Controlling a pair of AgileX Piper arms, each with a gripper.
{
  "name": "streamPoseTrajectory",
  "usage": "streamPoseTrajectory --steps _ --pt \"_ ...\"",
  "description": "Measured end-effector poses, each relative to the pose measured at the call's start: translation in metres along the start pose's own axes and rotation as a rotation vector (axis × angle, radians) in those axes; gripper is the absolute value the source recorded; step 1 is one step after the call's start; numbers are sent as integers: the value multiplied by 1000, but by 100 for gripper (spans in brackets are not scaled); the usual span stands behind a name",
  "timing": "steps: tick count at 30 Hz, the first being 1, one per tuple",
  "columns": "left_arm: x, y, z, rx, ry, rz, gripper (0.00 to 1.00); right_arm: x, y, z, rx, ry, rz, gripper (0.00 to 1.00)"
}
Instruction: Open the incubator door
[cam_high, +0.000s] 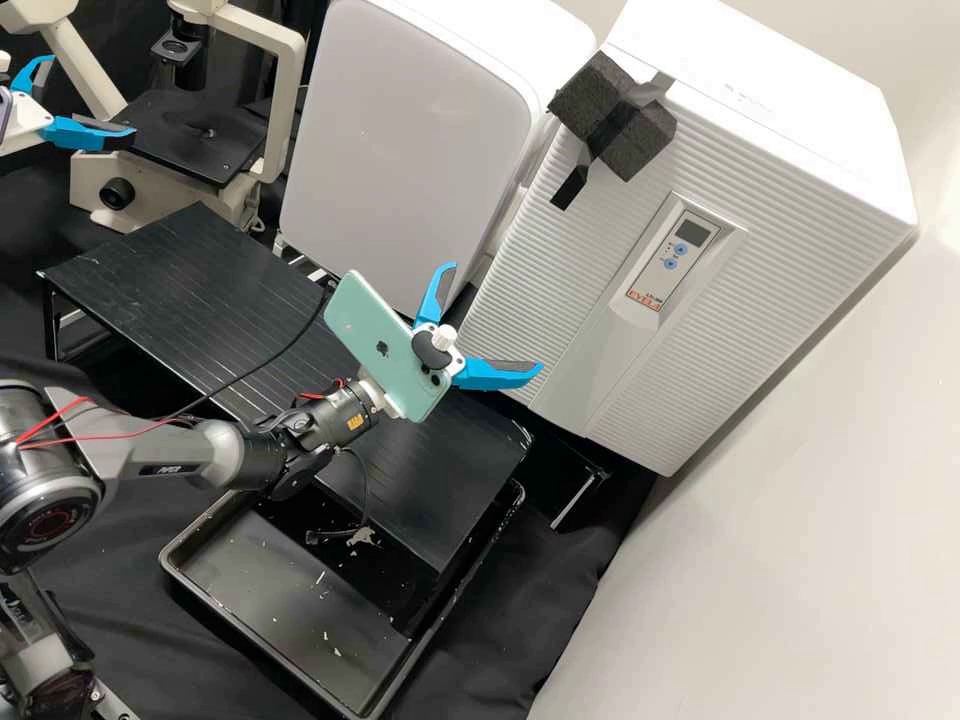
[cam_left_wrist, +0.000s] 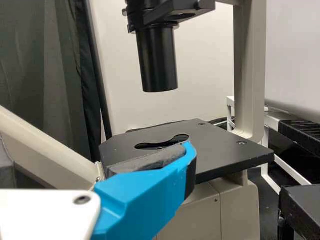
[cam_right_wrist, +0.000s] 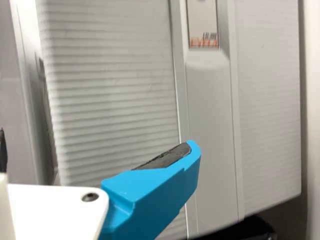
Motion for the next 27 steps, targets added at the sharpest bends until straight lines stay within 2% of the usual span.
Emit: streamPoseTrajectory --steps 4,11,22,27 --pt "0 0 0 0 0 0 100 11 10 -12 5 42 40 100" --pt "0 0 0 0 0 0 100 28 20 -35 70 76 102 100" --pt "0 0 0 0 0 0 100 46 21 -63 43 58 101 100" --pt "0 0 0 0 0 0 100 50 25 -65 58 -1 133 100"
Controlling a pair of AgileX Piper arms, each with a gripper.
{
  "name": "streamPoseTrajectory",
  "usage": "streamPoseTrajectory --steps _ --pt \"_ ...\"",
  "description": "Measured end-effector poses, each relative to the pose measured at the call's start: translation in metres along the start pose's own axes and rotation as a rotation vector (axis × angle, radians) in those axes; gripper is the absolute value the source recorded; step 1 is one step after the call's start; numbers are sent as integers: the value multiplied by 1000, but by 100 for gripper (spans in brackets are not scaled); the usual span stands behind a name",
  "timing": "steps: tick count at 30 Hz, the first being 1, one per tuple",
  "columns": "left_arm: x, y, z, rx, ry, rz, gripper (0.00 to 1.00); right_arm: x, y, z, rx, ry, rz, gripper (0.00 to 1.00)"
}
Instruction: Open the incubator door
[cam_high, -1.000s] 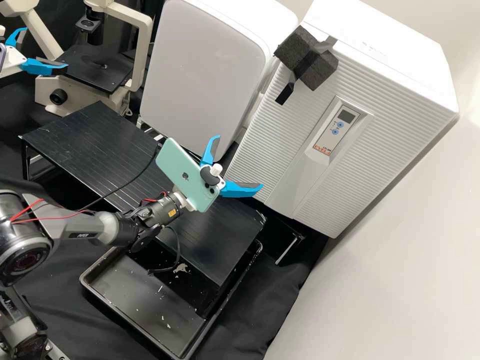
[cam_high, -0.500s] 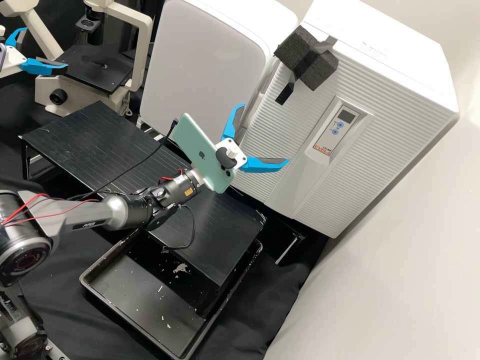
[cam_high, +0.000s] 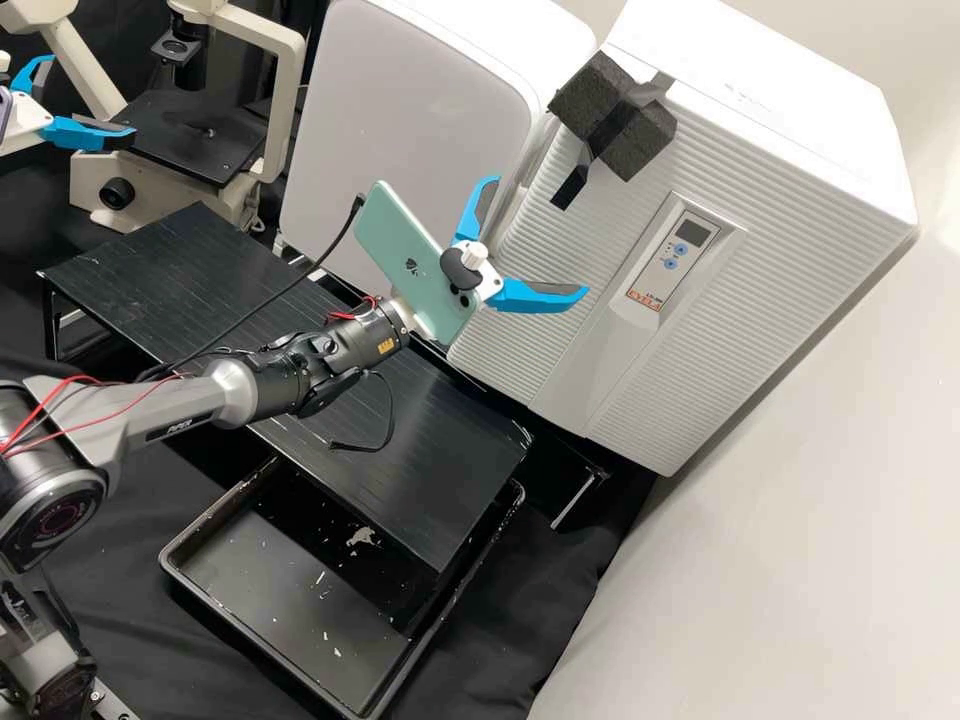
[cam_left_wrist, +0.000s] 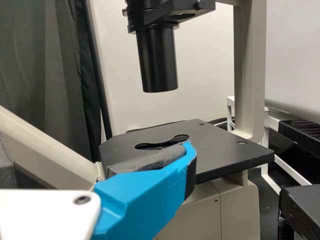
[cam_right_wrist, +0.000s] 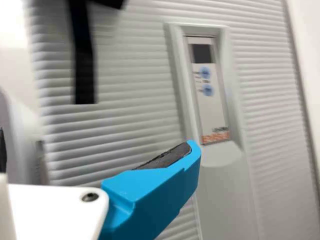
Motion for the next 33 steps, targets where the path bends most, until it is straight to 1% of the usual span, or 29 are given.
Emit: streamPoseTrajectory --steps 1,3,6,13,15,19,25,28,33 --pt "0 0 0 0 0 0 100 0 0 0 5 -12 8 100" --pt "0 0 0 0 0 0 100 1 -1 -1 -2 -36 13 100" --pt "0 0 0 0 0 0 100 1 -3 -3 -9 -51 15 100" --pt "0 0 0 0 0 0 100 5 -11 -5 -68 -53 -17 100" --pt "0 0 0 0 0 0 100 6 -13 -4 -69 -66 -17 100" --pt "0 0 0 0 0 0 100 8 -14 0 -88 -95 -7 100" --pt "0 0 0 0 0 0 100 7 -12 5 -83 -151 18 100" --pt "0 0 0 0 0 0 100 7 -13 6 -88 -165 21 100" --pt "0 0 0 0 0 0 100 7 -13 7 -77 -174 23 100"
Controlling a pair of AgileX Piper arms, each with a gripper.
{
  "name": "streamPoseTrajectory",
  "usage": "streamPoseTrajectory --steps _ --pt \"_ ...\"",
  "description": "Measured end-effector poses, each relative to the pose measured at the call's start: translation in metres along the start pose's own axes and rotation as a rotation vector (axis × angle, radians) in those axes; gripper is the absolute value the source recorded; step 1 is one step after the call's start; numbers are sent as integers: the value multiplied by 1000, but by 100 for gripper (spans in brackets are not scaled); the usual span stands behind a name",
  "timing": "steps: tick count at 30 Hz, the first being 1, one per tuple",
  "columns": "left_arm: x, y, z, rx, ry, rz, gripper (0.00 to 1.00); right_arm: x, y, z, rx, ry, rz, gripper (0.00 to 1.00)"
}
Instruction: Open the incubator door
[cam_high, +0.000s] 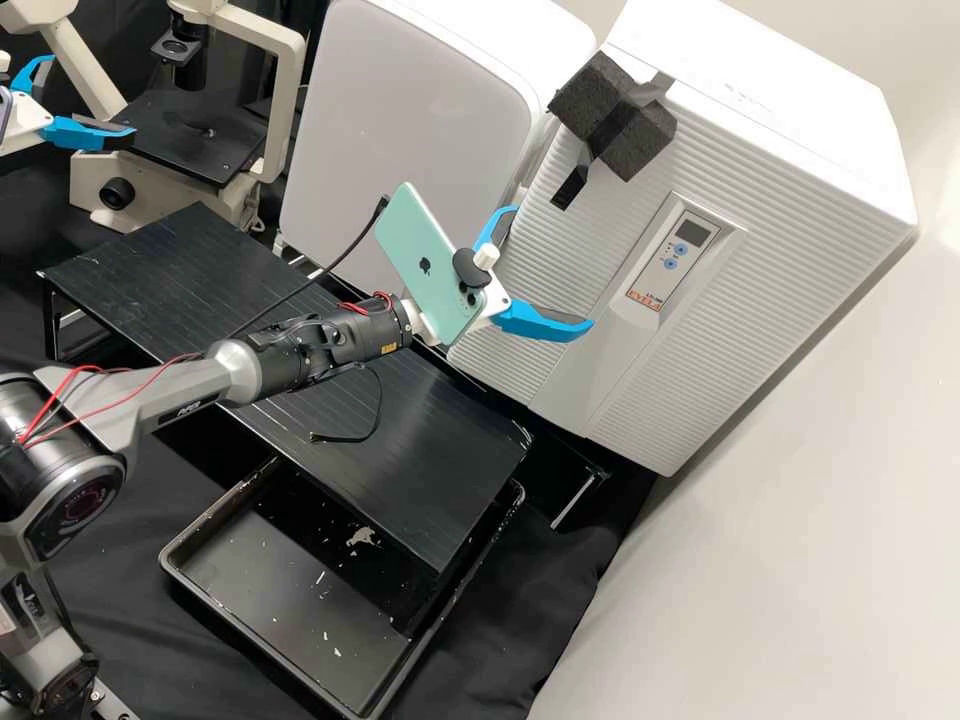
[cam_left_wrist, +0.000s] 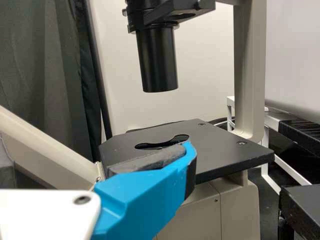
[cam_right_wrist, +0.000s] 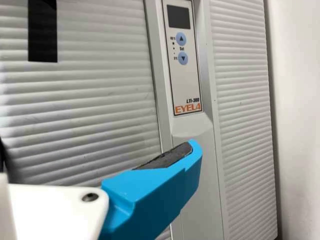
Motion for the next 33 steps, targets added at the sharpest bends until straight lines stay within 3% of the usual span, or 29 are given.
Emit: streamPoseTrajectory --steps 5,9,17,18,33 --pt "0 0 0 0 0 0 100 0 1 0 8 -9 6 100" --pt "0 0 0 0 0 0 100 -3 5 -3 -6 -2 9 100" --pt "0 0 0 0 0 0 100 -6 11 -8 10 3 21 100" --pt "0 0 0 0 0 0 100 -6 11 -8 10 3 21 0" --pt "0 0 0 0 0 0 100 -6 10 -9 -6 16 17 0"
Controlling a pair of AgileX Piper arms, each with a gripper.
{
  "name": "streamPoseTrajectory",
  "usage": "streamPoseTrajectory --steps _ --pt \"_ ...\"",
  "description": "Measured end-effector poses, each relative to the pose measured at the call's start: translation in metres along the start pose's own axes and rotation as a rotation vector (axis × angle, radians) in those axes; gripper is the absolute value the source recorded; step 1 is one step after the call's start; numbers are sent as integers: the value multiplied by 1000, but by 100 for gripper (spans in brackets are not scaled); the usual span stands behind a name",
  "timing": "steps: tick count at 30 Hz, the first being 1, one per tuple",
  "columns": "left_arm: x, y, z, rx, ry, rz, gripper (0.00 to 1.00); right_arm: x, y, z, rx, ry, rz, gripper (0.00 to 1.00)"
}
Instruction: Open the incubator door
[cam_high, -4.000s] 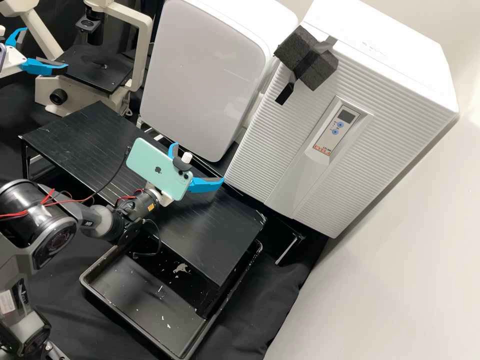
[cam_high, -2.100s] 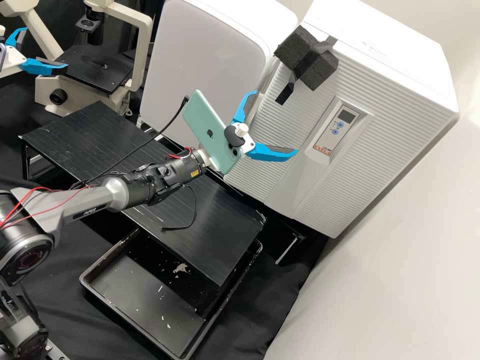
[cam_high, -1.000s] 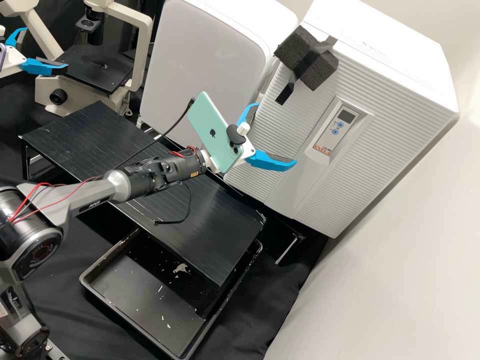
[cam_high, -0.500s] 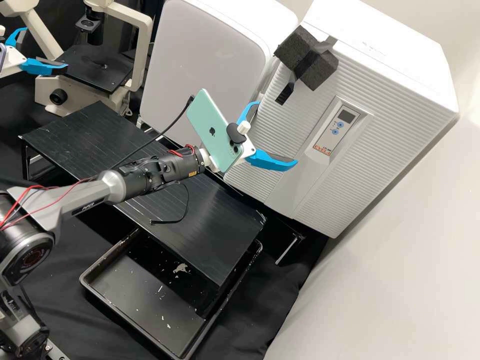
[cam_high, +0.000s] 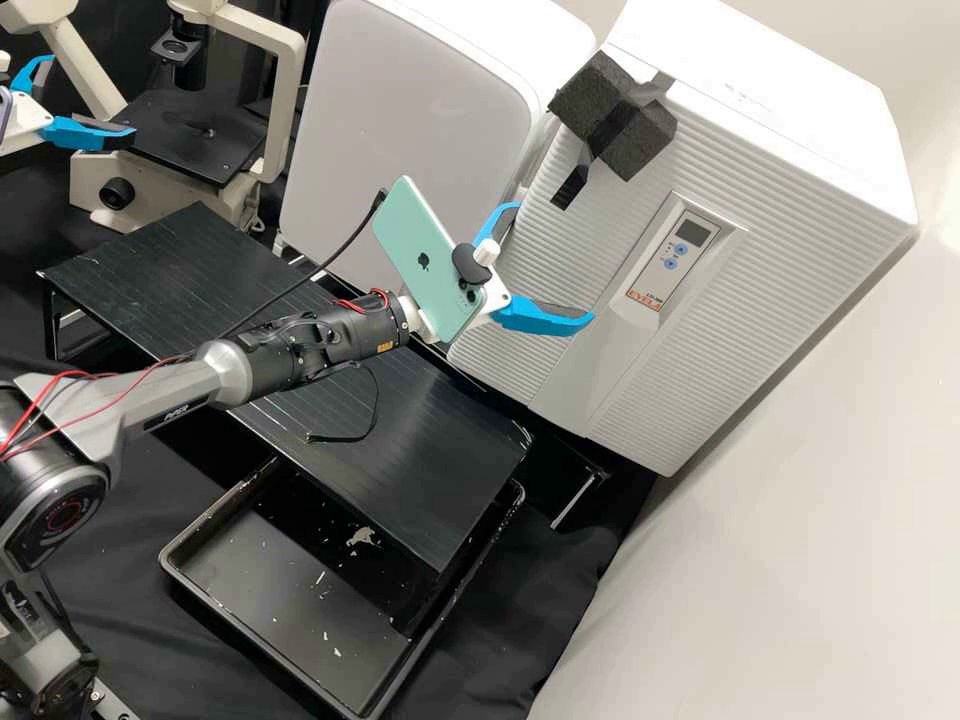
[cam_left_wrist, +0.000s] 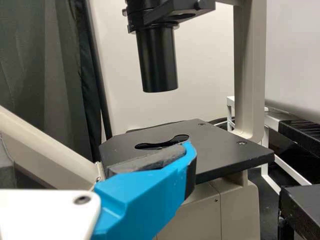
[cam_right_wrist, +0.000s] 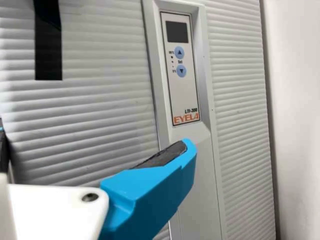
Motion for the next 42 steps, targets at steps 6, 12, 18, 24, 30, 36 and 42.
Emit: streamPoseTrajectory --steps 6,12,18,24,30,36,42 --pt "0 0 0 0 0 0 100 0 -1 0 2 -5 -13 0" --pt "0 0 0 0 0 0 100 -2 -5 2 -1 -8 -25 0" --pt "0 0 0 0 0 0 100 -4 -5 -2 3 0 -39 0" --pt "0 0 0 0 0 0 100 -6 -6 0 -1 -5 -48 0" --pt "0 0 0 0 0 0 100 -7 -6 -2 -15 6 -57 0" --pt "0 0 0 0 0 0 100 -7 -7 -2 -25 11 -65 0" --pt "0 0 0 0 0 0 100 -7 -8 -3 -33 16 -76 0"
